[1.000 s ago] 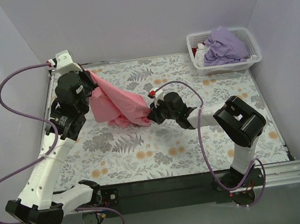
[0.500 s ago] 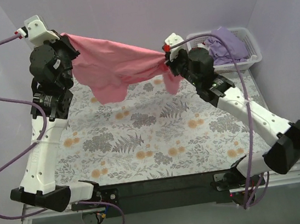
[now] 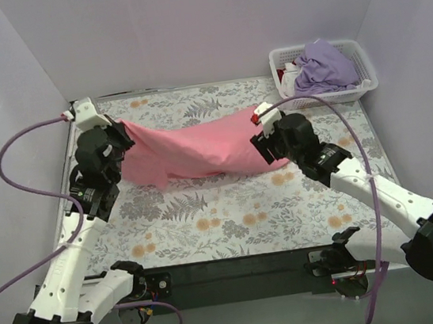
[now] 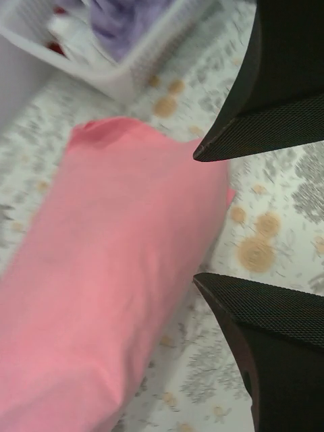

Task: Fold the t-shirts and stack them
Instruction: Flatten the tshirt out

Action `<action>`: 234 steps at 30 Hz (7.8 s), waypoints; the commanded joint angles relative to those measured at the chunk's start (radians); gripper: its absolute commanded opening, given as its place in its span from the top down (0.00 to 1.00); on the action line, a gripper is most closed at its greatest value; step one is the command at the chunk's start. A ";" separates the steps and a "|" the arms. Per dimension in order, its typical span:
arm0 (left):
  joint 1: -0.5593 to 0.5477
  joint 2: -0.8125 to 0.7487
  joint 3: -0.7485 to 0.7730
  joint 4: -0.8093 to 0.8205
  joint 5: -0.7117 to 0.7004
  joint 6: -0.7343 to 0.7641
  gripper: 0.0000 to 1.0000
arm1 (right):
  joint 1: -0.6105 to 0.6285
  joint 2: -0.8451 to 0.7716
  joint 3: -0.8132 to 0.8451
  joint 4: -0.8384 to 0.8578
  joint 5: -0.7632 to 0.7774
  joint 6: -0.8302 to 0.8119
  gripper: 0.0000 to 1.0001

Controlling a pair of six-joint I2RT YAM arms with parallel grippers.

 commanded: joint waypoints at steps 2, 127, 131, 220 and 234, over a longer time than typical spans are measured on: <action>0.005 -0.013 -0.177 -0.034 0.063 -0.091 1.00 | -0.012 0.037 -0.122 -0.048 0.012 0.154 0.27; 0.097 1.423 0.593 0.064 0.215 0.052 1.00 | -0.170 0.010 -0.272 -0.211 -0.303 0.403 0.20; 0.097 1.370 0.550 0.064 0.200 0.052 1.00 | -0.173 0.047 -0.234 -0.211 -0.147 0.392 0.20; 0.099 0.573 -0.076 0.016 -0.003 -0.059 1.00 | -0.536 0.755 0.301 0.065 -0.146 0.136 0.39; 0.099 0.584 -0.070 0.010 0.002 -0.059 1.00 | -0.575 0.903 0.384 0.081 -0.298 0.165 0.39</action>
